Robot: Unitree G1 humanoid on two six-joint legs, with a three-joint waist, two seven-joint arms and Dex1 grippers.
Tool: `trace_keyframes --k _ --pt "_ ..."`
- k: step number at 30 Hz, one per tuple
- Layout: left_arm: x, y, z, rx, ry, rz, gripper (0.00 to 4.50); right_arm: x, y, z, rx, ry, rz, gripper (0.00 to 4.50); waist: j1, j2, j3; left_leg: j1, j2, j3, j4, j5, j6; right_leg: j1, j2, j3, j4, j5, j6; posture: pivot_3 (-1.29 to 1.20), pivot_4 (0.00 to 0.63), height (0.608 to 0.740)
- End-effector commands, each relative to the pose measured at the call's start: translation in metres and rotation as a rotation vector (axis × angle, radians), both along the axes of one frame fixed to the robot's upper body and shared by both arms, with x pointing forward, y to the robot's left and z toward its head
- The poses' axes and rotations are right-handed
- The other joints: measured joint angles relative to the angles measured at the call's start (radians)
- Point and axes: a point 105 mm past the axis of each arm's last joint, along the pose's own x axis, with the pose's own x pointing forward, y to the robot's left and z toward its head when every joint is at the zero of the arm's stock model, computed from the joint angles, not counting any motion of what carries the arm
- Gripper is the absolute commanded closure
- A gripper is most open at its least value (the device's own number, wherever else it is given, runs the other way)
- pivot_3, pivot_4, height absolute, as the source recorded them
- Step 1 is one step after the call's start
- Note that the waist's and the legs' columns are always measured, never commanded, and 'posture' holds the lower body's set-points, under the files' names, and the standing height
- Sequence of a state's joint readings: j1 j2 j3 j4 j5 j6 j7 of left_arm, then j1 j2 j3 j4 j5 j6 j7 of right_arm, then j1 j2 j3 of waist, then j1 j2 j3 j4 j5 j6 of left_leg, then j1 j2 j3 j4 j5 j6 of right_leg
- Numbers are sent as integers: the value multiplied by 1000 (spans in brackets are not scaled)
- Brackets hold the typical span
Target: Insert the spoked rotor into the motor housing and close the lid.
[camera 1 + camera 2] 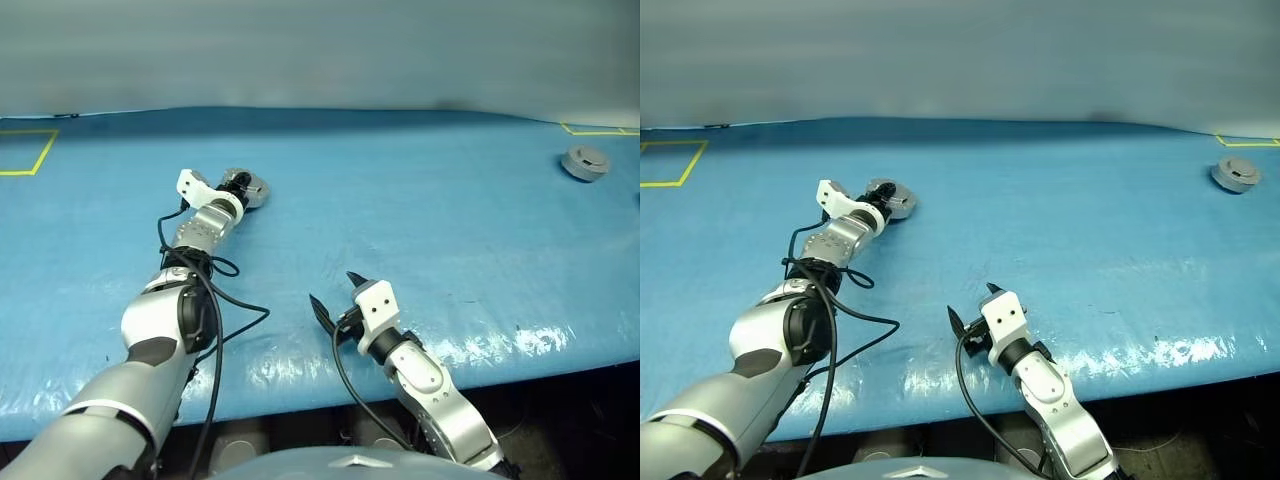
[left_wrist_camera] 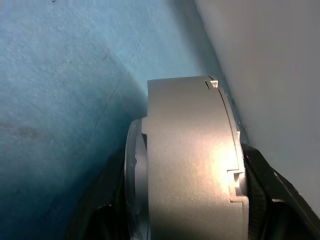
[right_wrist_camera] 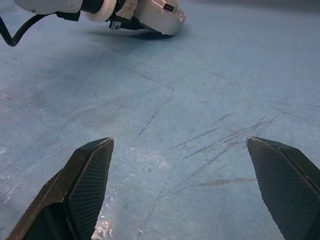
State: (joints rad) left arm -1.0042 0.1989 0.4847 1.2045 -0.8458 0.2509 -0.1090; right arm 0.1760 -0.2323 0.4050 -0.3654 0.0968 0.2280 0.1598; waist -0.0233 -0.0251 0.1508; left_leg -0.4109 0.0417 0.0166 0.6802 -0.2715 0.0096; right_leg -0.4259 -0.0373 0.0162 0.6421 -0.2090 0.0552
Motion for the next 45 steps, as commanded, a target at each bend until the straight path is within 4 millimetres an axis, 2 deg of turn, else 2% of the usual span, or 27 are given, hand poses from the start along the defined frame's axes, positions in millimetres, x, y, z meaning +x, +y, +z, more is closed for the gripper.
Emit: trace_keyframes --k 1,2,3,5,7,10,12,16,20,23,25,28,31,34,38,45 --pt "-6 8 -15 34 75 -9 2147 1 0 9 17 -25 1 0 -1 0 0 0 0 0 0 0 0 0 0 0 1 0 0 0 150 740" --pt "-10 11 -21 44 95 -19 1435 2 0 8 20 -22 1 0 -2 0 0 1 0 0 0 0 -1 0 0 0 1 0 0 0 150 740" --pt "-13 15 -27 52 115 -20 1237 1 1 8 22 -20 4 0 -3 1 -1 1 0 0 0 1 -1 1 0 0 1 0 0 0 150 740" --pt "-21 27 -39 63 156 -9 545 2 2 7 25 -13 12 0 -6 1 -1 5 0 0 0 1 -1 4 0 1 2 0 0 0 150 740" --pt "-31 43 -50 65 200 19 36 2 5 7 34 -1 26 0 -15 2 -3 17 1 1 -1 0 -1 15 0 1 1 -1 -1 0 150 740" --pt "-47 66 -61 25 229 69 36 2 9 7 43 6 48 0 -33 2 -3 26 3 4 -3 0 -1 20 0 2 2 -6 -2 0 150 740" --pt "-59 75 -64 5 233 71 36 2 12 7 55 16 62 0 -43 2 -4 36 4 4 -6 0 -1 26 0 5 2 -6 -4 0 150 740" --pt "-95 74 -66 86 223 -63 36 2 15 6 81 43 93 0 -49 2 -8 53 3 7 -18 1 -2 35 1 9 2 -8 -7 0 150 740" --pt "-136 71 -57 268 141 -208 36 2 13 4 84 59 98 0 -43 3 -15 53 3 6 -24 1 -6 31 2 11 3 -8 -7 0 150 740" --pt "-160 68 -44 467 37 -271 36 2 12 4 93 62 92 0 -37 3 -16 51 3 7 -27 1 -8 28 2 12 2 -12 -13 0 150 740" --pt "-171 63 -37 666 -29 -329 36 1 13 5 91 61 104 0 -29 3 -16 49 3 7 -28 0 -8 26 2 12 2 -13 -15 0 150 740" --pt "-180 56 -27 972 -154 -354 36 0 15 6 78 48 125 0 -13 3 -15 46 3 7 -28 0 -8 22 2 12 1 -15 -14 0 150 740" --pt "-188 42 -18 1118 -288 -353 36 0 12 7 71 38 116 0 1 2 -15 37 3 9 -28 1 -8 13 1 13 1 -14 -15 0 150 740" --pt "-199 26 -22 1237 -371 -408 36 2 5 7 55 24 96 0 12 2 -15 32 3 8 -27 0 -8 10 1 12 0 -12 -19 0 150 740" --pt "-209 12 -25 1162 -445 -451 36 -3 -1 5 40 20 119 0 12 1 -14 31 3 9 -27 -1 -6 10 0 11 -1 -12 -18 0 150 740" --pt "-203 18 -26 1163 -448 -407 36 -4 -3 4 29 20 129 0 11 0 -13 30 4 9 -25 -1 -5 10 2 8 0 -16 -13 0 150 740"
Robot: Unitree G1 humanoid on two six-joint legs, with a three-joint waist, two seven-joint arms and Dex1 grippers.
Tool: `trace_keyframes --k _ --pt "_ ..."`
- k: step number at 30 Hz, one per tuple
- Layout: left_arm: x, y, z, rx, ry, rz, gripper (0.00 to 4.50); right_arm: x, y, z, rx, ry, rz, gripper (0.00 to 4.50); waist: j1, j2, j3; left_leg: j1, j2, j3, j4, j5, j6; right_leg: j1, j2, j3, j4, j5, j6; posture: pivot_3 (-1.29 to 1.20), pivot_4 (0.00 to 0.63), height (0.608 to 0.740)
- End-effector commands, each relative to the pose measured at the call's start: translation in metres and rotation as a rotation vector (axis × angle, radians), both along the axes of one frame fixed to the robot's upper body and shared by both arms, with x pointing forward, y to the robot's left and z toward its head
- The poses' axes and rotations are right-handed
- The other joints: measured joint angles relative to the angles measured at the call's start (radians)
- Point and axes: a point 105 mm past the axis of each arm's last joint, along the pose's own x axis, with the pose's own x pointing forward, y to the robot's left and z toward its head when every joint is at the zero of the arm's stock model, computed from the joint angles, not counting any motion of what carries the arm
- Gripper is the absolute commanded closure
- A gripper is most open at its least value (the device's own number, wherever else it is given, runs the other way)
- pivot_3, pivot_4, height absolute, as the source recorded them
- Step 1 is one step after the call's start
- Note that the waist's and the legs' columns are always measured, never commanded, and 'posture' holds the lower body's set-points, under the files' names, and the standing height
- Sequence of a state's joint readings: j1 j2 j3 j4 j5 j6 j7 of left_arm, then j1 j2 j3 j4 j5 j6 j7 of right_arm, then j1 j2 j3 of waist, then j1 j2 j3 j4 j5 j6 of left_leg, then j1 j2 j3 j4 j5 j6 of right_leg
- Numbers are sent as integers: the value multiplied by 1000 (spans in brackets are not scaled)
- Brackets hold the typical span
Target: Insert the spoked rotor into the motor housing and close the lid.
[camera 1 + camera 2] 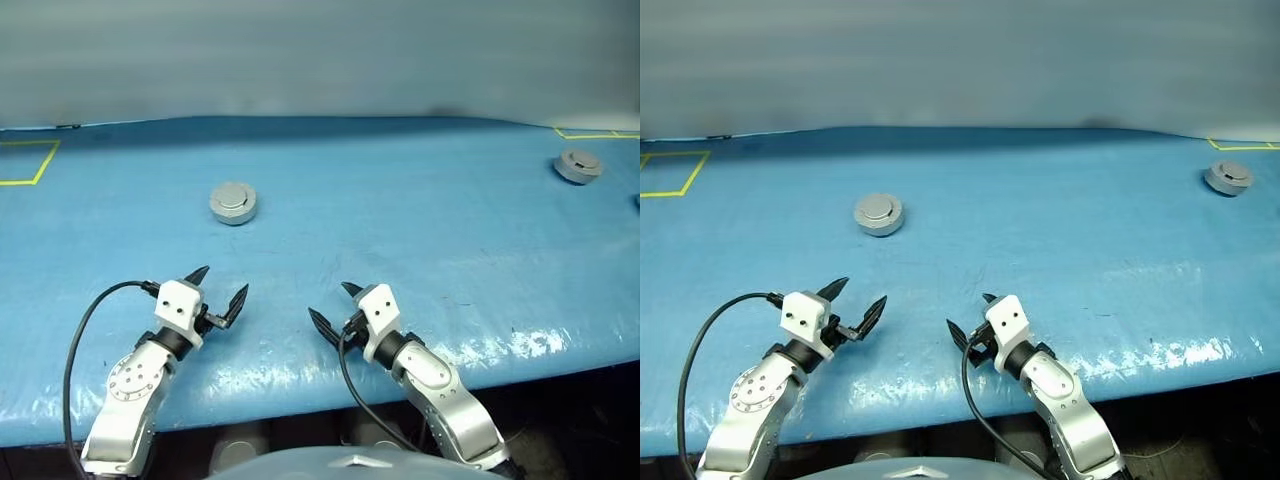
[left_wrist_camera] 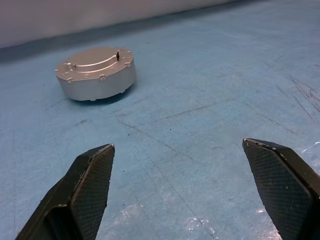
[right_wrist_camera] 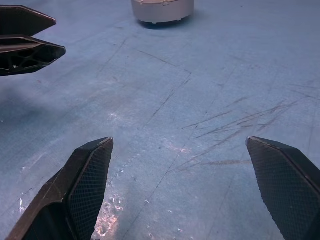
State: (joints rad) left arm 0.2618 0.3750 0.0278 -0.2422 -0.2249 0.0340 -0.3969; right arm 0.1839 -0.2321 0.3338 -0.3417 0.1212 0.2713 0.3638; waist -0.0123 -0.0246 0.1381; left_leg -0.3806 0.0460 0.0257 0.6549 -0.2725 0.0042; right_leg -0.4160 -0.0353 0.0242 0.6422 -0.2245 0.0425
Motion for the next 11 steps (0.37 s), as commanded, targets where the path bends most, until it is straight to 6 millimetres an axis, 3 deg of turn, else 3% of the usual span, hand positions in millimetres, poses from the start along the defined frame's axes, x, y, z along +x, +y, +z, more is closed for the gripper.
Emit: trace_keyframes --k 1,11 --pt "2 3 9 -4 -46 1 36 3 -1 16 23 -63 -7 0 0 0 0 0 0 0 0 0 0 0 0 0 0 0 0 0 150 740" --pt "2 6 5 -2 -34 19 36 3 0 16 26 -66 -15 0 1 0 0 0 0 0 0 0 0 1 0 0 0 0 0 0 150 740"
